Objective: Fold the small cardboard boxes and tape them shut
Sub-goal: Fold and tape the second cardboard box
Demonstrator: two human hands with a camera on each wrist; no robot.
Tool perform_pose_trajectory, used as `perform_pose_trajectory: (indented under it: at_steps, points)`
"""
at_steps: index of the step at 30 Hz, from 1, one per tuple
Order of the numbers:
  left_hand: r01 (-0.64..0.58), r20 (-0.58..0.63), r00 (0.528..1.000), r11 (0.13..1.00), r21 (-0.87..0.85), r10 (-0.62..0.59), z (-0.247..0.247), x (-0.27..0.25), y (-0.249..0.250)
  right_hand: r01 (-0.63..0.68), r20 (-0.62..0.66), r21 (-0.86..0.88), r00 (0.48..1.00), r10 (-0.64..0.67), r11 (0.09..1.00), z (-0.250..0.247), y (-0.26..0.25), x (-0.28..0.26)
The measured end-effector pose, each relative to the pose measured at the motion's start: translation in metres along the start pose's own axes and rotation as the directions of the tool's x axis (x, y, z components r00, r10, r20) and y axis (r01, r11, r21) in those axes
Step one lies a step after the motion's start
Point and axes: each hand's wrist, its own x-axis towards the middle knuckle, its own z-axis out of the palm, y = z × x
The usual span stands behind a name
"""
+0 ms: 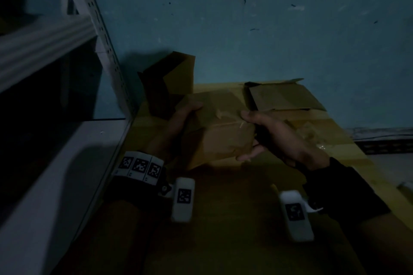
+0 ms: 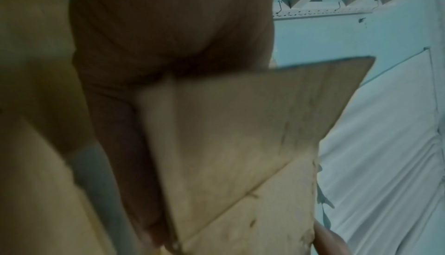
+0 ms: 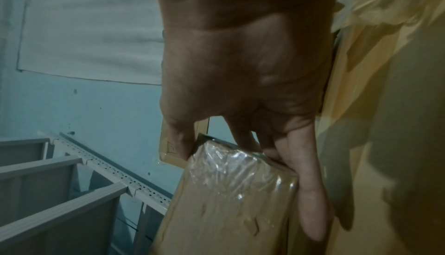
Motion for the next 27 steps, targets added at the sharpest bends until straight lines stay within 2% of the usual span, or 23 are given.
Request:
perform_pose_trajectory:
  at_steps: [8, 11, 15, 20, 22, 27]
  points:
    - [0.03, -0.008, 1.0, 0.998, 0.058, -0.03, 0.002, 0.0, -0.001, -0.011, 0.069, 0.028, 0.998, 0.009, 1.0, -0.004, 0.008, -0.001]
    - [0.034, -0.021, 0.999, 0.999, 0.026, -0.033, 0.002, 0.0, 0.0, 0.021, 0.016, -0.035, 1.0, -0.02, 0.999, -0.003, 0.007, -0.002]
    - [0.083, -0.015, 0.996, 0.995, 0.046, -0.082, 0.006, -0.001, 0.002, 0.128, -0.072, -0.32, 0.985, -0.159, 0.939, 0.001, -0.002, -0.004]
    - [0.073, -0.026, 0.997, 0.997, 0.013, -0.072, 0.008, -0.001, 0.001, 0.232, -0.183, -0.309, 0.937, -0.298, 0.922, 0.009, -0.002, -0.001]
    - [0.067, -0.03, 0.997, 0.998, 0.009, -0.066, 0.004, 0.0, 0.001, 0.281, -0.163, -0.336, 0.923, -0.349, 0.899, 0.009, -0.002, 0.001]
    - [0.046, -0.078, 0.996, 0.996, 0.077, -0.04, -0.002, -0.001, 0.001, 0.288, -0.054, -0.436, 0.937, -0.344, 0.853, 0.007, -0.001, 0.001]
